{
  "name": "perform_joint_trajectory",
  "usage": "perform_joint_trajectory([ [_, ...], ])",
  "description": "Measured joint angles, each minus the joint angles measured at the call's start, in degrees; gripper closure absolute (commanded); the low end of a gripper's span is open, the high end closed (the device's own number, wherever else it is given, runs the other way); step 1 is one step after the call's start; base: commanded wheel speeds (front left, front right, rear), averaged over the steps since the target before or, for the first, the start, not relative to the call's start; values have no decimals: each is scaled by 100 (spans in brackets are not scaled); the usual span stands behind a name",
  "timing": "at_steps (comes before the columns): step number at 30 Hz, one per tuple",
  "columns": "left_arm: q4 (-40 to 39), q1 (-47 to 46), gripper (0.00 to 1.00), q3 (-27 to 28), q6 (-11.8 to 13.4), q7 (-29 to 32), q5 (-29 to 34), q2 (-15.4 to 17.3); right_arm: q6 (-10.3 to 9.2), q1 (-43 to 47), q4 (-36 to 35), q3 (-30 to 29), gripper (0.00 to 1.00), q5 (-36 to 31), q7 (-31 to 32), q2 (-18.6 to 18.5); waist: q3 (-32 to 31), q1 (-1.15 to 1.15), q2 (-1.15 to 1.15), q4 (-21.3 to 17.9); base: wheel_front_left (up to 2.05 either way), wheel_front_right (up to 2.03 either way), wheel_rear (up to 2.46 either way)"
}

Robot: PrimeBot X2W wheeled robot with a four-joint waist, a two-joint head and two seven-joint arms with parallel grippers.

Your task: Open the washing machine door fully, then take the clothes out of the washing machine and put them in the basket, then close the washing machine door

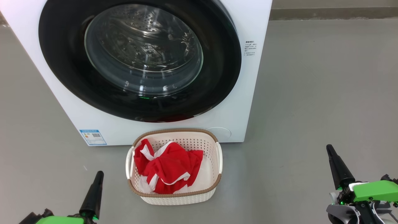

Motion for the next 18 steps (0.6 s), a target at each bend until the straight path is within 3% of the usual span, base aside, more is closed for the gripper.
perform_joint_trajectory([
  [18,0,0,100,5,0,31,0,-2,0,0,1,-11,100,0,27,1,0,0,0,0,0,0,0],
])
